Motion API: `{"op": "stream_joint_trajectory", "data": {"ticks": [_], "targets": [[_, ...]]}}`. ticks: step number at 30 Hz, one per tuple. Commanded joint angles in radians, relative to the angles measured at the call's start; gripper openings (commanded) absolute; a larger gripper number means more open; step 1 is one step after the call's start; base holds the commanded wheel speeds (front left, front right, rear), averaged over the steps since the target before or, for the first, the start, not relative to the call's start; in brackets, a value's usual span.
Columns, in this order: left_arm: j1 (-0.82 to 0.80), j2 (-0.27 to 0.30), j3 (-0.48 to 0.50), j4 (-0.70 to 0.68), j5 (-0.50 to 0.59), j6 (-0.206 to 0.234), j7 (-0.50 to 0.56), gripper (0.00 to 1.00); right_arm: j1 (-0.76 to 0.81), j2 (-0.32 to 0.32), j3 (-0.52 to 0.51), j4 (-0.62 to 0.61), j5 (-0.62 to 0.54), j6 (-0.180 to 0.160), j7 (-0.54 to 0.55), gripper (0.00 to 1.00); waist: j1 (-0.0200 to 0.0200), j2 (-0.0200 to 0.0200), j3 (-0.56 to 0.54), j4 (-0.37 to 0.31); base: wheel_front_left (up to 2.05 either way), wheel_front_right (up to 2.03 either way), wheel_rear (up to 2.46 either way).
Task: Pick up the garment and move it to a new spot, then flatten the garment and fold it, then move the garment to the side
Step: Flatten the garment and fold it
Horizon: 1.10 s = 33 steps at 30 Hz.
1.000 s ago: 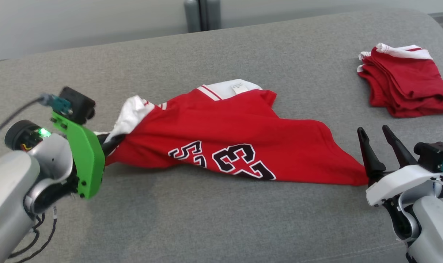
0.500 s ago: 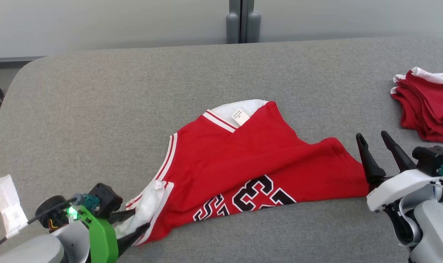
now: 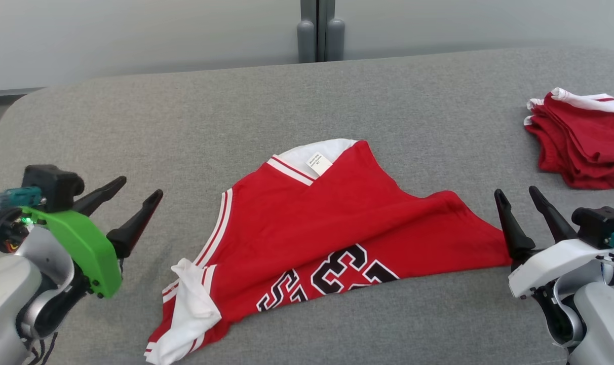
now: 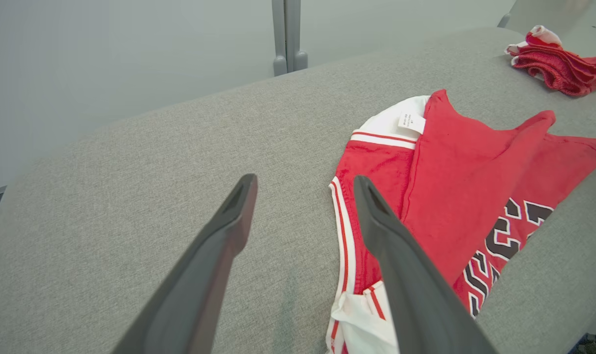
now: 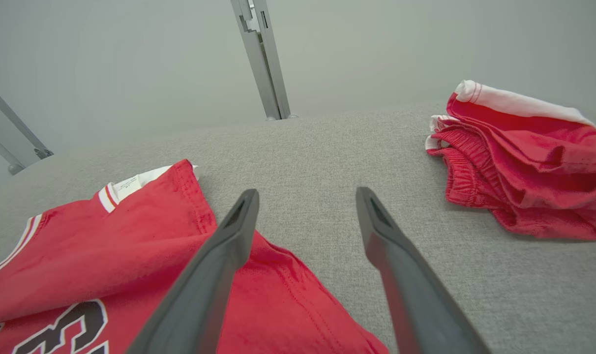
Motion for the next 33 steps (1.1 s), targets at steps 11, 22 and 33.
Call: {"op": "stream_joint_trajectory", "data": {"ticks": [11,22,33], "targets": [[-0.173,-0.197,-0.057,0.268,-0.081,-0.059,0.251,1.0,-0.069,0.019,0.027,-0.005,0.016,-0.001,-0.007,1.0,0.0,0.0,0.085,-0.138,0.0,0.0,0.0],[-0.224,-0.248,-0.115,0.468,-0.119,-0.087,0.35,1.0,-0.1,0.037,0.045,0.034,0.044,-0.001,-0.024,1.0,0.0,0.0,0.15,-0.268,0.0,0.0,0.0],[-0.245,-0.24,-0.172,0.492,-0.169,-0.089,0.435,0.0,-0.116,0.045,0.047,0.041,0.052,-0.001,-0.027,1.0,0.0,0.0,0.163,-0.269,0.0,0.0,0.0]]}}
